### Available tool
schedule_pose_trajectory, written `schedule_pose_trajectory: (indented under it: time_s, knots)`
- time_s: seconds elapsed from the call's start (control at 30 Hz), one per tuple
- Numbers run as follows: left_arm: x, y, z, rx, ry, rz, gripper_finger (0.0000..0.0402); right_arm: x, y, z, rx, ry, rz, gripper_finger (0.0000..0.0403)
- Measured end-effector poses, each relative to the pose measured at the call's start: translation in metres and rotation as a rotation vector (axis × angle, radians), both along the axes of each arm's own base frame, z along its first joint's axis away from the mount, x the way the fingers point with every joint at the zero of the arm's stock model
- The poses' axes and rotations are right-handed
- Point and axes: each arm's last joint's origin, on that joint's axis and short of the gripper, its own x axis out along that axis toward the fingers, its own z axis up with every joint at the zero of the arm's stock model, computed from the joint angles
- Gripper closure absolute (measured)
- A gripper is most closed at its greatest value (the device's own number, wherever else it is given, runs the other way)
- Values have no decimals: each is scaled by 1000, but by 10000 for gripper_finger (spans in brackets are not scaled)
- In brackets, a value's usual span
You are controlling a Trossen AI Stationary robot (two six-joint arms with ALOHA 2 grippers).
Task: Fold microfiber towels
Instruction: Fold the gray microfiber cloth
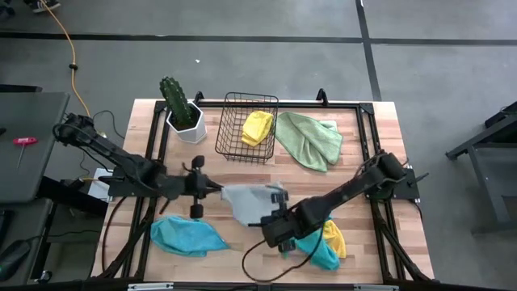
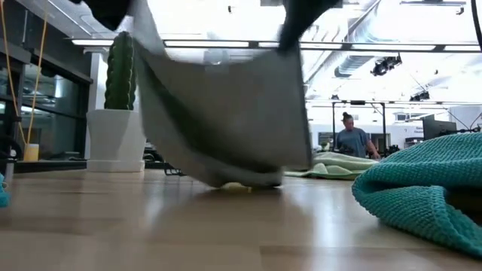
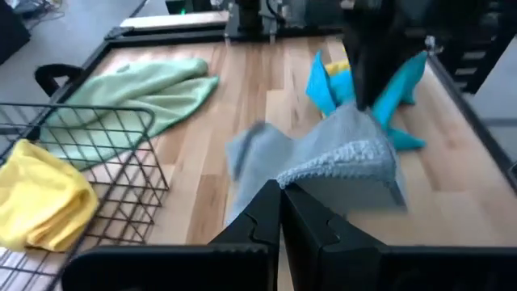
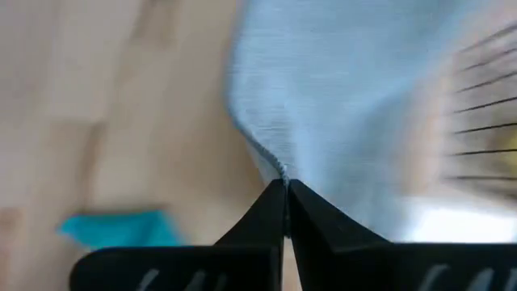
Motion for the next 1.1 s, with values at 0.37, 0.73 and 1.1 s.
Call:
schedule_pose_trajectory:
  time_s: [0.37,0.73,1.1]
  knots:
    - [-35,14,14,-83,-9,45,401,-27,-35,108,-319,-395,-246,402]
    - [-34,13,-9,-101,122,91,401,-17,-67,45,-276,-344,-531,403]
    - [-12,2,-69,-166,328,175,401,-7,-81,23,-117,-262,-519,403]
